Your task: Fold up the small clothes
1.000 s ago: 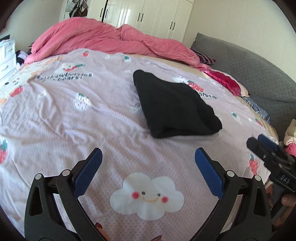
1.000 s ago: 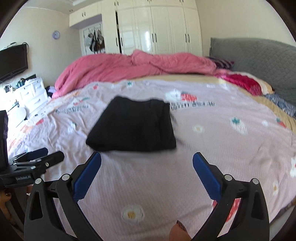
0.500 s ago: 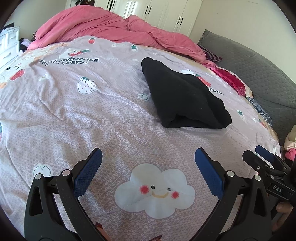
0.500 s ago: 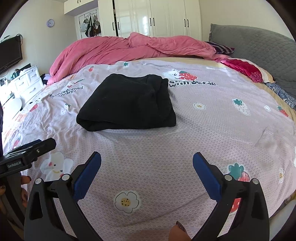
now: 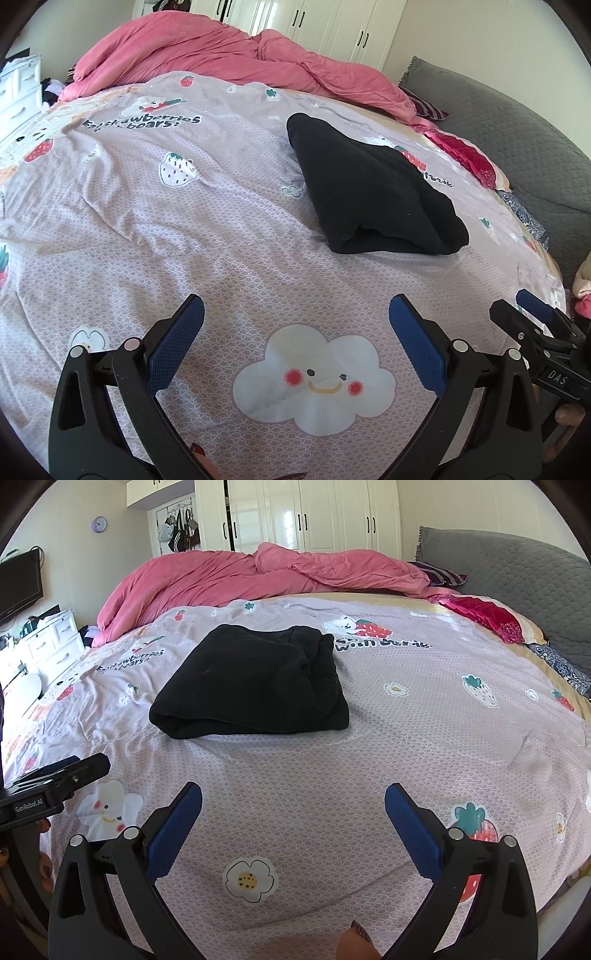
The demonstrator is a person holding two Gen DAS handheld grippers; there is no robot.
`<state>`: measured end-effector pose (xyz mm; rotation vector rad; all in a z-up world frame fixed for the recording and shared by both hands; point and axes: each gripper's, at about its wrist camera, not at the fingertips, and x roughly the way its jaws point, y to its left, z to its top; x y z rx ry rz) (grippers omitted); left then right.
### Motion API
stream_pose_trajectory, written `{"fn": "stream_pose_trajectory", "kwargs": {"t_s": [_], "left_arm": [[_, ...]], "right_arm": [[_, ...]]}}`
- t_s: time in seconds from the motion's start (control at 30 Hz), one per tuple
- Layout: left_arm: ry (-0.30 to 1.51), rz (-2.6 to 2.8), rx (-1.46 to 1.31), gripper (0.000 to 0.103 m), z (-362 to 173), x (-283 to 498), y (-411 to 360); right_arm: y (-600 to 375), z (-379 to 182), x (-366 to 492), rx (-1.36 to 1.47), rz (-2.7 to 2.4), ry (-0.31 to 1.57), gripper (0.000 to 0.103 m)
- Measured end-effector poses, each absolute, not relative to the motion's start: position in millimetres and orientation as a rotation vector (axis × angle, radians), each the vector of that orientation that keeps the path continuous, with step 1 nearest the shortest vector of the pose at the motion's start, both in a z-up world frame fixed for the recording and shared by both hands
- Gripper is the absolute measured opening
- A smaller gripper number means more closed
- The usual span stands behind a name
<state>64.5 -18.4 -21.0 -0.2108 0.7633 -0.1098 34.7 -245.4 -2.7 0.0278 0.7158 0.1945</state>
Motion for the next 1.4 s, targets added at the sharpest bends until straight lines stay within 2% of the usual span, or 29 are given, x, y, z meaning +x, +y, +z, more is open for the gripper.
{"fn": "stream_pose_trajectory", "kwargs": {"t_s": [1.4], "left_arm": [[0.770, -0.075, -0.182, 0.094, -20.0, 63.7, -20.5]], "right_arm": [[-245.2, -4.1, 30.7, 0.027, 0.196, 0.737, 0.099]]}}
